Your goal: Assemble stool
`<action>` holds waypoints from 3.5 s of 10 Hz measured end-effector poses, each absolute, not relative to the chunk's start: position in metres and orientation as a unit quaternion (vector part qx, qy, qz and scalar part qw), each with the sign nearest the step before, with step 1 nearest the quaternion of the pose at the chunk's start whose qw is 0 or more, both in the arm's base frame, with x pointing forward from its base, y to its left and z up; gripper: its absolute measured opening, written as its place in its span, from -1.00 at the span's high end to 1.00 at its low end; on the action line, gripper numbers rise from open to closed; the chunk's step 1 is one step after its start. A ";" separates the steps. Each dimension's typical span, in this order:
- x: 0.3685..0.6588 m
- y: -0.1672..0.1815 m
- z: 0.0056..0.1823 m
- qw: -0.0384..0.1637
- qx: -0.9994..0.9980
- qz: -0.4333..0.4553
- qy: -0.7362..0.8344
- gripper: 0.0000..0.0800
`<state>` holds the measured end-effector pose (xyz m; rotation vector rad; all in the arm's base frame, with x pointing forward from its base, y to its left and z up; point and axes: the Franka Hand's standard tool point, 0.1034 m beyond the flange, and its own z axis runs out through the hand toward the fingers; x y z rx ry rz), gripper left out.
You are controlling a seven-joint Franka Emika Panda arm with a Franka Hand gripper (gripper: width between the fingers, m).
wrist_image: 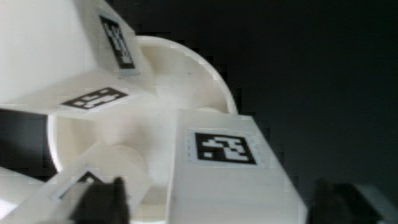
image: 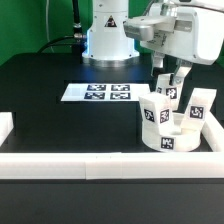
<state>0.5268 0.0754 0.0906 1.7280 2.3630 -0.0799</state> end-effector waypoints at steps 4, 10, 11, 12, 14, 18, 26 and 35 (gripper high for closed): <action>0.527 0.075 0.091 0.107 0.603 -0.025 0.790 0.16; 0.524 0.069 0.090 0.103 0.759 -0.015 0.642 0.16; 0.524 0.068 0.090 0.101 0.789 -0.009 0.606 0.16; 0.524 0.068 0.090 0.098 0.819 -0.004 0.565 0.16; 0.524 0.066 0.090 0.088 0.880 0.013 0.467 0.16; 0.524 0.068 0.089 0.071 0.953 0.030 0.293 0.16; 0.528 0.060 0.089 0.004 0.999 0.014 -0.032 0.16; 0.529 0.058 0.088 -0.046 0.918 0.008 -0.395 0.16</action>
Offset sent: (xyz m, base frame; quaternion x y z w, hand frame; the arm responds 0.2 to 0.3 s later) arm 0.0000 0.0000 0.0000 0.0000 0.0000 0.0650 0.9979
